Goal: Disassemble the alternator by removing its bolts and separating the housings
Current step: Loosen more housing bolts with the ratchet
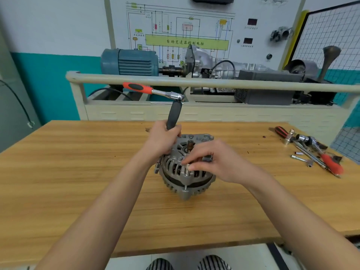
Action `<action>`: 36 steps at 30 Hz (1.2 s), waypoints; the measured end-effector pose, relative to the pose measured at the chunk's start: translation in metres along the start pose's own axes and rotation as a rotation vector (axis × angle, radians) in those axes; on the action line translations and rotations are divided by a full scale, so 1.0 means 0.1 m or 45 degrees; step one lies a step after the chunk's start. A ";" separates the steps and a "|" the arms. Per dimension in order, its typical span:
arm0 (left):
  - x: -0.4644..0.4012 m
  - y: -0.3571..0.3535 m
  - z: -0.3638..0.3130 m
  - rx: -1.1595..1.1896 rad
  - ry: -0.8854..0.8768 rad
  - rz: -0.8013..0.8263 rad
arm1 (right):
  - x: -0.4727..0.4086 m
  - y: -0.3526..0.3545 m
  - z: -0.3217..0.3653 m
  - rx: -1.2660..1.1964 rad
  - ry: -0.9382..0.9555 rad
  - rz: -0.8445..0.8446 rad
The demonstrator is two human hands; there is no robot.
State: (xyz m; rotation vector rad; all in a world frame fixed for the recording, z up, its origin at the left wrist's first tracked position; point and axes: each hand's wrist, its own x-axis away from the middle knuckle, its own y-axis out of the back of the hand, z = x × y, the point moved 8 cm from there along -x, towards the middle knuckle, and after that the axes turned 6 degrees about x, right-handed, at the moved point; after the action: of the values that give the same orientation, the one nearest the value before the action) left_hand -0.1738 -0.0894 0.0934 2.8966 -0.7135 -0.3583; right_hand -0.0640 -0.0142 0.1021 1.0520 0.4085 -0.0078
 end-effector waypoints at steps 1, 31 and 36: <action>0.00 0.00 0.01 0.011 0.003 -0.006 | -0.01 0.00 0.01 0.016 0.002 -0.002; 0.01 0.05 0.10 0.086 0.027 -0.104 | 0.08 -0.14 0.06 0.339 -0.069 -0.218; 0.00 0.05 0.05 0.069 0.037 -0.065 | 0.03 -0.11 -0.03 0.113 -0.146 -0.057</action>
State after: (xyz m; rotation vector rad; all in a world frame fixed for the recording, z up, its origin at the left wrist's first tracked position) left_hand -0.1770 -0.0947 0.0895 2.9693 -0.6560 -0.3064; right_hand -0.0642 -0.0166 0.0905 1.1241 0.3300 -0.1266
